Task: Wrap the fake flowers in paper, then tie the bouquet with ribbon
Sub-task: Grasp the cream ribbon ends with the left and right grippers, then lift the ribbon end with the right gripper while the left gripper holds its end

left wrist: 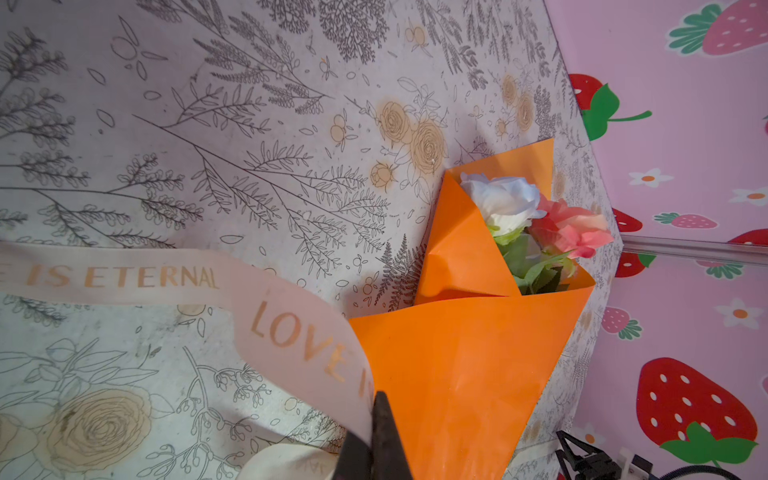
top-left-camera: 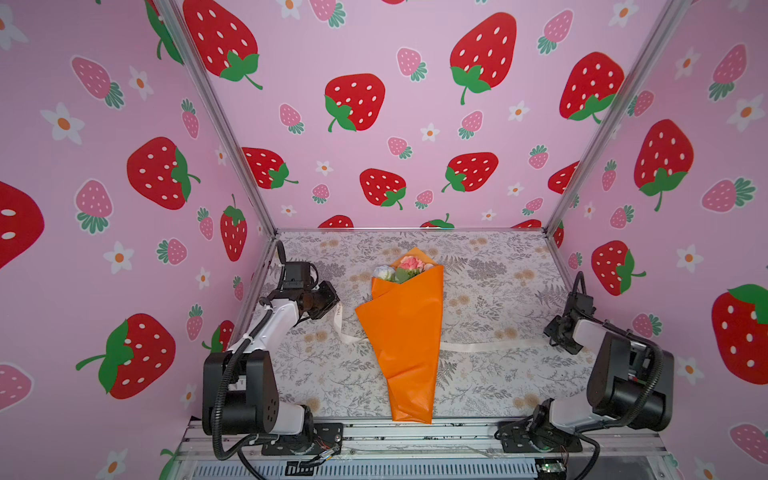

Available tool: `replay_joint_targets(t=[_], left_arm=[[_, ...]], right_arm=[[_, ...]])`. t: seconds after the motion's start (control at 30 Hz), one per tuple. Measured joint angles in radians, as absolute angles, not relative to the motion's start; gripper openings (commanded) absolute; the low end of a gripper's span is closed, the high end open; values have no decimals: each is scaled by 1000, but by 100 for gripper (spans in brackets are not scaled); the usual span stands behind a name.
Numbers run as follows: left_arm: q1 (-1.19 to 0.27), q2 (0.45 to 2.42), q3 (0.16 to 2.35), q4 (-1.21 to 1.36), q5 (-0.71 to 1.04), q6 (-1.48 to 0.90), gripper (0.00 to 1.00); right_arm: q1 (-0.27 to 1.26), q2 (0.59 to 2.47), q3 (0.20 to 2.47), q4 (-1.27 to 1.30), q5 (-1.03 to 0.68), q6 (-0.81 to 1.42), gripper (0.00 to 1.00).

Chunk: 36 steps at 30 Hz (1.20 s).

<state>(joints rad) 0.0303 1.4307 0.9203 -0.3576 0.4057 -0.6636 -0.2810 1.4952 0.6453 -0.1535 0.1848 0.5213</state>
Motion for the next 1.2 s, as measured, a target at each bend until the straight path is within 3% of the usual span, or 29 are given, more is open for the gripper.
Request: replay_joint_targets(t=[0.3, 0.63, 1.2], left_arm=[[28, 1430, 920, -357, 413, -670, 0], [28, 1430, 909, -363, 416, -670, 0], [14, 1324, 888, -360, 439, -677, 0]], right_arm=[[-265, 1522, 654, -107, 174, 518, 0], [-262, 1489, 661, -155, 145, 496, 0], [-178, 1124, 904, -333, -27, 492, 0]])
